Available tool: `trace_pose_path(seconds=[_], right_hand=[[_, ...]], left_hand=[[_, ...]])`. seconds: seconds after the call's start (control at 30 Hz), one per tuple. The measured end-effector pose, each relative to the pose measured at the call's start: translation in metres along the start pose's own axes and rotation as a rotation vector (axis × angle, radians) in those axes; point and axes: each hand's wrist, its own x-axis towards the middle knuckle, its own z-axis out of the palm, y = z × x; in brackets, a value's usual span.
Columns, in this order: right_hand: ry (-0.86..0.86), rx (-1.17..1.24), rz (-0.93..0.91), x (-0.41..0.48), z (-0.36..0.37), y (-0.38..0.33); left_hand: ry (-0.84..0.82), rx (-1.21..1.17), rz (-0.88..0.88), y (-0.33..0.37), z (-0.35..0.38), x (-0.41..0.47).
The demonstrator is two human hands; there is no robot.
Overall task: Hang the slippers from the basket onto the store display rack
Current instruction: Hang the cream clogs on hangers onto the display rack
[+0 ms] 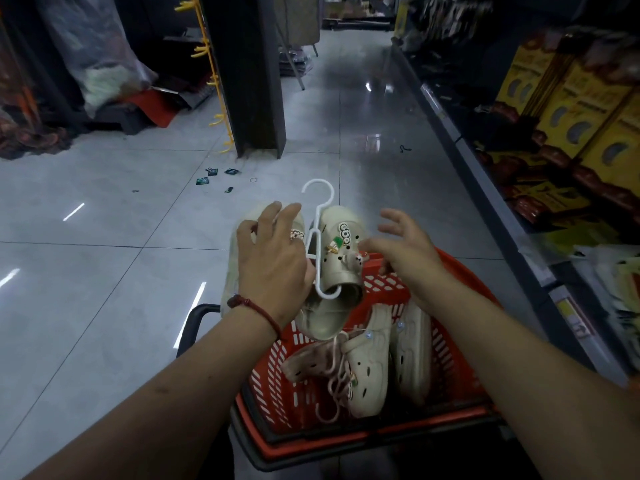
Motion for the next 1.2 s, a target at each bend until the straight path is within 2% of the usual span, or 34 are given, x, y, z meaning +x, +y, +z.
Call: trace_pose_path(seconds=[0.13,0.2,0.27,0.3,0.33,0.4,0.47,0.6,0.7,0.8,0.97,1.1,1.2], right_hand=[[0.134,-0.209,-0.246,-0.001,0.005,-0.004],[0.208,-0.363,-0.269,0.001,0.006,-0.002],[0.291,-0.617,-0.256,0.005,0.003,0.000],[0.296,-0.642,-0.229,0.009,0.000,0.002],[0.272,-0.552,-0.187,0.013,-0.002,0.003],[0.180,-0.183,-0.092,0.015,-0.006,0.003],[0.128,-0.018,-0.047,0.017,-0.009,0.004],[0.056,-0.182,-0.165,0.014,-0.011,0.004],[-0.056,-0.401,-0.299,0.009,-0.006,0.009],[-0.138,-0.364,-0.335,0.006,-0.002,0.009],[-0.211,-0.239,-0.357,0.002,0.003,0.004],[-0.194,-0.341,-0.387,0.001,0.004,0.005],[-0.131,-0.438,-0.432,-0.007,-0.001,0.002]], left_hand=[[0.034,-0.065,0.085,0.009,0.000,-0.003],[0.066,-0.131,0.146,0.013,-0.001,-0.005],[0.097,-0.184,0.235,0.016,-0.001,-0.007],[0.107,-0.203,0.282,0.017,0.000,-0.008],[0.103,-0.218,0.314,0.019,0.000,-0.010],[0.056,-0.240,0.316,0.022,0.001,-0.012],[-0.002,-0.280,0.289,0.023,0.002,-0.013],[-0.035,-0.490,0.199,0.021,0.002,-0.009],[-0.020,-0.699,0.001,0.021,0.001,-0.005],[-0.086,-0.818,-0.151,0.020,0.003,-0.001],[-0.186,-1.088,-0.246,0.008,0.010,0.007],[-0.293,-1.246,-0.278,0.004,0.000,0.011],[-0.293,-1.209,-0.207,0.007,-0.016,0.005]])
